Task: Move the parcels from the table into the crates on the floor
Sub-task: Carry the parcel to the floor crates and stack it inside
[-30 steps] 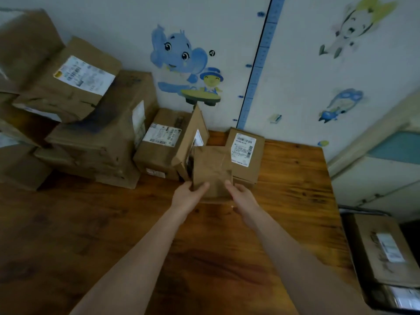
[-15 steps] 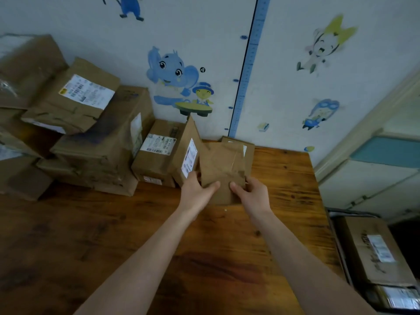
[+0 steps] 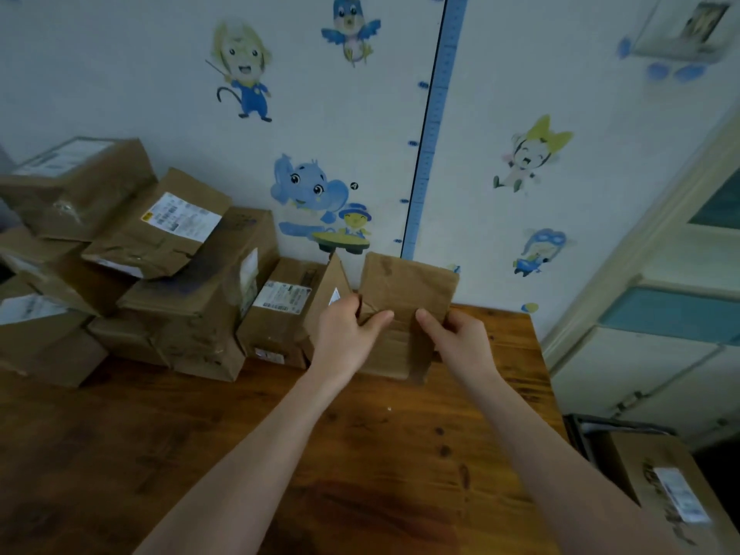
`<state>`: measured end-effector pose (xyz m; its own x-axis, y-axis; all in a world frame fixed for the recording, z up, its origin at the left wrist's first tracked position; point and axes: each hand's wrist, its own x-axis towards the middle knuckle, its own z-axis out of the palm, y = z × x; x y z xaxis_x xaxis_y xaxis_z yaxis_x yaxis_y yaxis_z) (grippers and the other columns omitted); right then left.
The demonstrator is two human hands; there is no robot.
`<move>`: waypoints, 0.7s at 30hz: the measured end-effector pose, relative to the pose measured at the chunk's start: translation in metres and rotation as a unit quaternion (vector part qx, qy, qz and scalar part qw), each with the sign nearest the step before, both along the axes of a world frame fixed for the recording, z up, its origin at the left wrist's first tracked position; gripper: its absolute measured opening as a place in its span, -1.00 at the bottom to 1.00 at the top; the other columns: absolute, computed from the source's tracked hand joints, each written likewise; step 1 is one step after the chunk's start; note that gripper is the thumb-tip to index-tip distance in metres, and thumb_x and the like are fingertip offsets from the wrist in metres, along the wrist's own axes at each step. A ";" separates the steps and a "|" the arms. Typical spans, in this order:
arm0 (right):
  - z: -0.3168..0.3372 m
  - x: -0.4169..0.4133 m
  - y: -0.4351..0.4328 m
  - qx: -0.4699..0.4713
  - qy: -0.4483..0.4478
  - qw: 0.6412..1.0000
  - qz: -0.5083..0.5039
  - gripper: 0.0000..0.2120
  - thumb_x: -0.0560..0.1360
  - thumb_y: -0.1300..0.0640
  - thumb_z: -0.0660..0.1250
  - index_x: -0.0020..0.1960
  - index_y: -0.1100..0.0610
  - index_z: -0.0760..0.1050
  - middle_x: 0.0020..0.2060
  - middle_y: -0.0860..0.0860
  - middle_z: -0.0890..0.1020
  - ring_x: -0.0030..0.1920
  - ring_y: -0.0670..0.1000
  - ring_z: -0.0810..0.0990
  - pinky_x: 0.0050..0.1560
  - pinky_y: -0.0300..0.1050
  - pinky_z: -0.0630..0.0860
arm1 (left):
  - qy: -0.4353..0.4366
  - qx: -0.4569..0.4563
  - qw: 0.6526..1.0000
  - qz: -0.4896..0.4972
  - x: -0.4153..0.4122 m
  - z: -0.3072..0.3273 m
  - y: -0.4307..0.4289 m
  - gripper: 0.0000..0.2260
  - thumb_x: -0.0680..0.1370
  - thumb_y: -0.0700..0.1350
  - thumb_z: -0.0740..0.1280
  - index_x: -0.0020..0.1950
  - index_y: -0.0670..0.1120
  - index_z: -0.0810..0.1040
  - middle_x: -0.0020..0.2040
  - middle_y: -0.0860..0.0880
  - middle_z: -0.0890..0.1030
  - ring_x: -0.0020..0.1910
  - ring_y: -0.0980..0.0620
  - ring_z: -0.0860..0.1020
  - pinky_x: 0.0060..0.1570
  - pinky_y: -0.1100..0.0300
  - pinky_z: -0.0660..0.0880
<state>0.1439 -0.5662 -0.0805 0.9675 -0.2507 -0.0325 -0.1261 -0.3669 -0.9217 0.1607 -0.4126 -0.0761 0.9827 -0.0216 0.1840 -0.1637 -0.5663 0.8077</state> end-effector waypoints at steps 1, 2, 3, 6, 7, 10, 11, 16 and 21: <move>0.005 0.001 0.000 0.014 0.004 1.000 0.002 -0.76 0.52 -0.04 0.32 -0.11 0.15 0.53 -0.26 -0.06 0.58 -0.22 -0.07 0.56 -0.34 -0.32 0.43 | -0.001 0.006 1.000 -0.001 0.001 0.001 0.000 -0.79 0.50 -0.03 0.41 -0.12 -0.17 0.52 -0.22 0.00 0.56 -0.22 0.08 0.53 -0.32 0.47 0.39; 0.010 0.002 -0.001 -0.001 -0.002 1.000 0.005 -0.75 0.52 -0.05 0.31 -0.14 0.14 0.51 -0.29 -0.06 0.57 -0.25 -0.09 0.55 -0.37 -0.36 0.41 | -0.006 0.013 1.000 -0.001 0.001 0.005 -0.001 -0.80 0.50 -0.03 0.41 -0.11 -0.15 0.52 -0.21 0.00 0.56 -0.19 0.04 0.56 -0.32 0.45 0.38; 0.015 0.001 -0.003 -0.040 -0.017 0.999 0.007 -0.72 0.53 -0.06 0.30 -0.21 0.15 0.48 -0.34 -0.05 0.54 -0.31 -0.08 0.53 -0.41 -0.39 0.37 | -0.011 0.017 1.000 -0.002 0.001 0.009 -0.002 -0.80 0.49 -0.02 0.41 -0.07 -0.14 0.53 -0.18 0.01 0.57 -0.15 0.03 0.57 -0.29 0.43 0.37; 0.026 0.000 -0.007 -0.123 -0.060 0.991 0.005 -0.63 0.54 -0.02 0.29 -0.38 0.11 0.38 -0.47 -0.05 0.45 -0.44 -0.10 0.42 -0.49 -0.39 0.32 | -0.007 -0.002 1.000 -0.028 0.003 0.027 -0.003 -0.52 0.46 0.07 0.42 0.29 -0.11 0.42 0.04 0.06 0.53 0.06 0.09 0.52 -0.05 0.31 0.39; 0.030 -0.001 -0.008 -0.131 -0.069 0.989 0.017 -0.64 0.54 0.00 0.30 -0.39 0.09 0.37 -0.47 -0.06 0.44 -0.44 -0.11 0.41 -0.47 -0.39 0.32 | 0.003 -0.012 1.000 -0.027 0.005 0.033 -0.003 -0.42 0.45 0.09 0.43 0.37 -0.10 0.34 0.09 0.07 0.50 0.11 0.09 0.49 0.01 0.28 0.38; 0.046 -0.002 -0.009 -0.044 -0.043 0.997 0.053 -0.72 0.55 -0.05 0.27 -0.21 0.13 0.47 -0.30 -0.05 0.53 -0.21 -0.01 0.54 -0.25 -0.36 0.43 | -0.008 0.004 1.000 -0.023 0.011 0.040 -0.002 -0.49 0.45 0.08 0.42 0.30 -0.13 0.43 0.15 -0.01 0.56 0.17 0.01 0.52 0.08 0.21 0.43; 0.054 -0.003 -0.007 0.029 -0.023 0.998 0.056 -0.69 0.55 -0.12 0.23 -0.02 0.14 0.49 -0.15 -0.04 0.56 -0.04 0.03 0.55 -0.06 -0.22 0.51 | -0.025 0.011 0.999 -0.023 0.012 0.041 -0.002 -0.54 0.46 0.07 0.42 0.26 -0.14 0.48 0.14 -0.05 0.59 0.15 -0.02 0.54 0.08 0.16 0.47; 0.074 0.002 -0.005 0.174 0.020 0.984 0.012 -0.60 0.55 -0.15 0.22 0.20 0.14 0.41 0.08 0.04 0.53 0.12 0.09 0.50 0.18 0.08 0.49 | -0.031 -0.001 0.999 -0.037 0.005 0.049 -0.007 -0.66 0.48 0.09 0.39 0.15 -0.08 0.52 0.01 0.01 0.60 -0.02 0.08 0.56 -0.05 0.22 0.51; 0.073 0.000 -0.005 0.166 0.018 0.986 0.015 -0.77 0.50 0.09 0.33 0.10 0.19 0.46 0.00 0.12 0.57 -0.01 0.06 0.56 0.13 0.11 0.52 | 0.042 -0.137 0.989 -0.026 0.002 0.065 -0.011 -0.76 0.53 0.11 0.31 -0.02 -0.05 0.46 -0.09 0.00 0.56 -0.15 0.14 0.53 -0.26 0.28 0.43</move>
